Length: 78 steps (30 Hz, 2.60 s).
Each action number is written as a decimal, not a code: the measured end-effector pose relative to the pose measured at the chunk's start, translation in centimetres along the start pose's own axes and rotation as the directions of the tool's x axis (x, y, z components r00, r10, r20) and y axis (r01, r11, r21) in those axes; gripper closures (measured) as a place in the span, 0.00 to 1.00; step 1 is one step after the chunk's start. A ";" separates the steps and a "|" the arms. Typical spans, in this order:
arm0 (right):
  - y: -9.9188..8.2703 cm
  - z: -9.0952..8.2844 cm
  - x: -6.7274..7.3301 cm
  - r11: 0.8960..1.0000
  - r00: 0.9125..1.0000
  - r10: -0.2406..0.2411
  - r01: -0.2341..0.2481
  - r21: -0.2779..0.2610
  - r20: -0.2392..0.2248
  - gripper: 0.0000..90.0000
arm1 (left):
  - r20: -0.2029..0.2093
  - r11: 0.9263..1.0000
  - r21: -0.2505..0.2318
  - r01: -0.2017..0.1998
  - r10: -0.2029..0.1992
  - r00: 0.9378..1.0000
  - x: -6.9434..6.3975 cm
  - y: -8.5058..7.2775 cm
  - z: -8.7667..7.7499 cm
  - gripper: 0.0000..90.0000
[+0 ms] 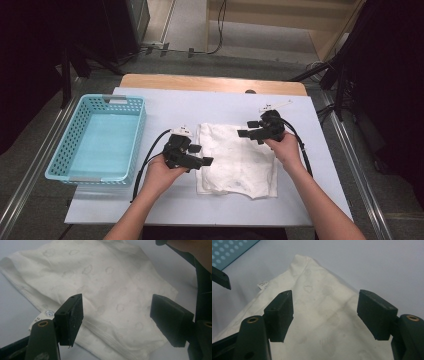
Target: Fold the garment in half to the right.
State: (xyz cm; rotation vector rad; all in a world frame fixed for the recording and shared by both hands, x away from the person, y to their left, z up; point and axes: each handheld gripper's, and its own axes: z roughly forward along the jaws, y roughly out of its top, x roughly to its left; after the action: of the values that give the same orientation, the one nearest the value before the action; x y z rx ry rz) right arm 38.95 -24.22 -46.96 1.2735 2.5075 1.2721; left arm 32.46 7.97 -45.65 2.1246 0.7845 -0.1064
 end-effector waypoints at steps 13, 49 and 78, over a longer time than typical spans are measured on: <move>0.3 1.0 1.0 1.000 1.000 -0.017 0.017 0.021 -0.018 0.31 | -0.009 1.000 0.000 -0.005 0.005 1.000 -1.0 -1.4 -0.3 0.30; 0.6 2.3 3.0 0.998 0.997 -0.046 0.049 0.041 -0.065 0.31 | -0.059 0.990 0.114 -0.082 0.089 0.994 -3.0 -5.6 2.4 0.27; 1.4 5.2 4.9 0.998 0.998 -0.047 0.049 0.049 -0.043 0.30 | -0.209 0.974 0.076 -0.214 0.225 0.952 -5.4 -6.8 3.7 0.84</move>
State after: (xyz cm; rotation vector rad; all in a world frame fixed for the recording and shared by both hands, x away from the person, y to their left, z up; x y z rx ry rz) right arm 38.65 -17.02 -48.02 1.2010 2.5977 1.2469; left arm 25.04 5.54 -50.94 2.2844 0.6688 0.2298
